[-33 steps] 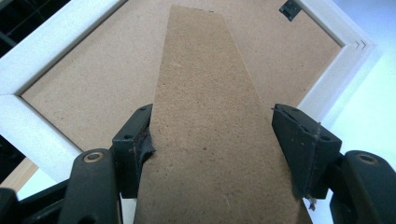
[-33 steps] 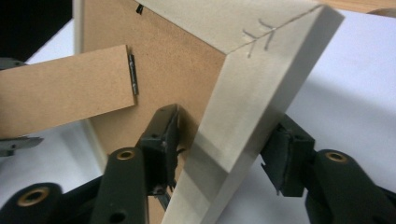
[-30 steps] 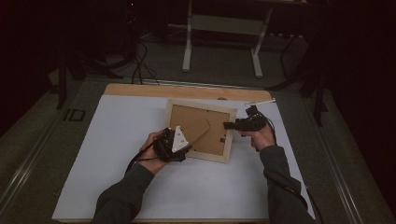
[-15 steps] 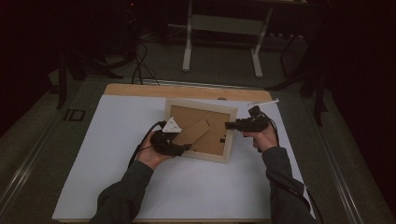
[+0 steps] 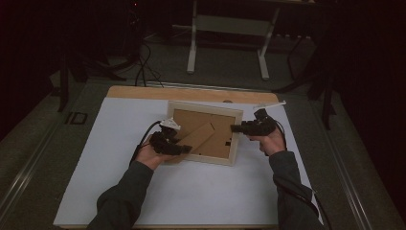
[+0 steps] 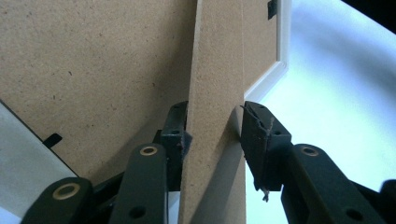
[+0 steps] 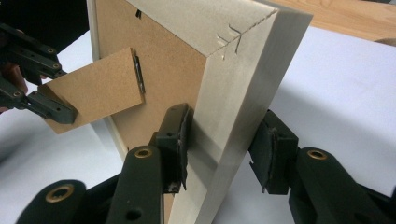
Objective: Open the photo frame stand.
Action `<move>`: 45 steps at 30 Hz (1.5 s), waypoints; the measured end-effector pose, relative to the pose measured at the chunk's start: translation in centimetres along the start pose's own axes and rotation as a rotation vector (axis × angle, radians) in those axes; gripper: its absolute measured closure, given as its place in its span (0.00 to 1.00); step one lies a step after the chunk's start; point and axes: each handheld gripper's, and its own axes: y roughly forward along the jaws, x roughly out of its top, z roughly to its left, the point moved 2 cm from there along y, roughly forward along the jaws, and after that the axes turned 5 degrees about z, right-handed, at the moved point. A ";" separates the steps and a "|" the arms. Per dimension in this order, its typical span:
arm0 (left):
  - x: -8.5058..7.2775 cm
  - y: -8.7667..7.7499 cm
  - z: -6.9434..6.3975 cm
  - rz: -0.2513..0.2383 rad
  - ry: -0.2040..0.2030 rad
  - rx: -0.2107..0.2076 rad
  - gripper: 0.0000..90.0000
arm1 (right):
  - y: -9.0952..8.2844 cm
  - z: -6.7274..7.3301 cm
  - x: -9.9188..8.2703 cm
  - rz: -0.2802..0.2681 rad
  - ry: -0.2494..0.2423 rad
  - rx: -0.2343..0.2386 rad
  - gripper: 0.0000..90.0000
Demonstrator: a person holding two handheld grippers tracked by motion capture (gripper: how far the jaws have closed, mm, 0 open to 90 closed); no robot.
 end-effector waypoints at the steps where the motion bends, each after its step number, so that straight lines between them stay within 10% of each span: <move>1: 0.0 0.0 0.0 -0.002 -0.001 0.004 0.73 | -0.1 0.1 0.1 -0.004 -0.004 -0.007 0.66; 30: 1.6 1.6 -0.2 -0.012 0.025 0.197 0.78 | -1.6 1.2 1.4 -0.069 -0.084 -0.131 0.69; 45: 0.3 1.3 -2.2 -0.003 0.087 0.154 0.79 | -2.0 2.3 0.2 -0.088 -0.116 -0.067 0.66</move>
